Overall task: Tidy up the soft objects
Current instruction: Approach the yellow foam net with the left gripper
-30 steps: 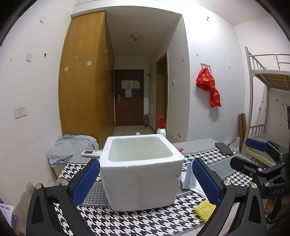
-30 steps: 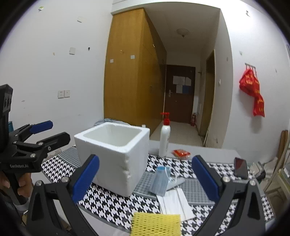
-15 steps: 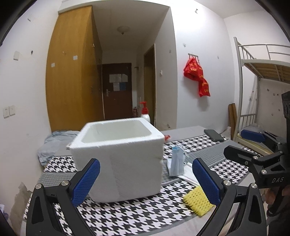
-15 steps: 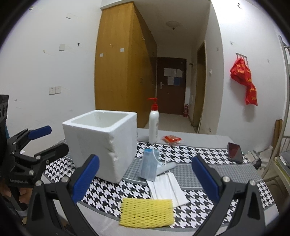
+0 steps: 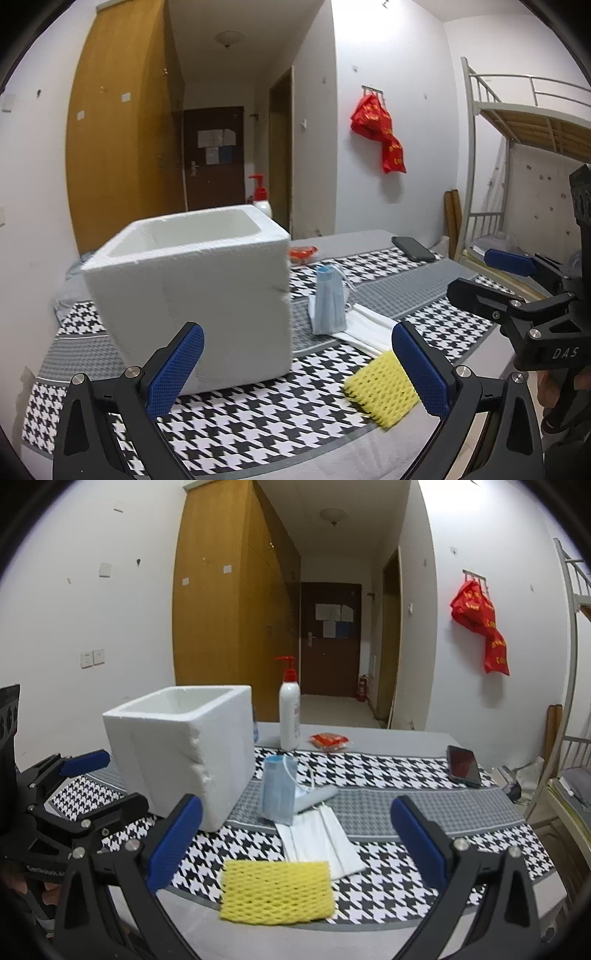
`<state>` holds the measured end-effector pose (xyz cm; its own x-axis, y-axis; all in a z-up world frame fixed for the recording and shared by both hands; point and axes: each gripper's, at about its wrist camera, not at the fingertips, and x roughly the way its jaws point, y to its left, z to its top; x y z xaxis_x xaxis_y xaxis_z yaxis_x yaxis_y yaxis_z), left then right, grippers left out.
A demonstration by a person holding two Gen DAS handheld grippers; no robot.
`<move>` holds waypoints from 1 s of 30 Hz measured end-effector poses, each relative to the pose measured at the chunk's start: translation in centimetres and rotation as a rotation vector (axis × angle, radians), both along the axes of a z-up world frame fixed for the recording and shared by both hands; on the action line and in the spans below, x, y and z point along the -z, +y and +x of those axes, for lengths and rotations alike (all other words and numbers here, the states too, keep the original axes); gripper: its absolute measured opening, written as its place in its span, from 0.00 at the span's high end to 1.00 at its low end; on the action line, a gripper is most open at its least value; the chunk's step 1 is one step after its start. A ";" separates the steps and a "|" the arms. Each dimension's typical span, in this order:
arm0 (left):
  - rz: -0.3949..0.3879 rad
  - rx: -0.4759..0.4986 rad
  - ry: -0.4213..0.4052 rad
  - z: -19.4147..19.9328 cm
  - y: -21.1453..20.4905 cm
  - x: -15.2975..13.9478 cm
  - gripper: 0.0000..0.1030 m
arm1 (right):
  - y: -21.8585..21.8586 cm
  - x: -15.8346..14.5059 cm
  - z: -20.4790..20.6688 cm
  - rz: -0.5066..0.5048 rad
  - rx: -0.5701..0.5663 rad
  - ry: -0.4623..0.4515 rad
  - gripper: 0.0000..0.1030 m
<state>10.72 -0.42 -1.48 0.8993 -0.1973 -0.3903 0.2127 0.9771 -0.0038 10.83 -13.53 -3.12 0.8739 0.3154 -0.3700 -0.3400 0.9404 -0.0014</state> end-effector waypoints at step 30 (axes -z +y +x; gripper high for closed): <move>0.062 0.165 0.264 4.2 -4.7 5.0 0.01 | -3.9 4.4 2.9 -0.013 0.112 0.163 0.00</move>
<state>14.90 -5.07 -6.43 0.7232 -0.3007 -0.6217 0.3680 0.9296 -0.0216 13.73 -17.45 -7.54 0.8315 0.2141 -0.5126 -0.2304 0.9726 0.0325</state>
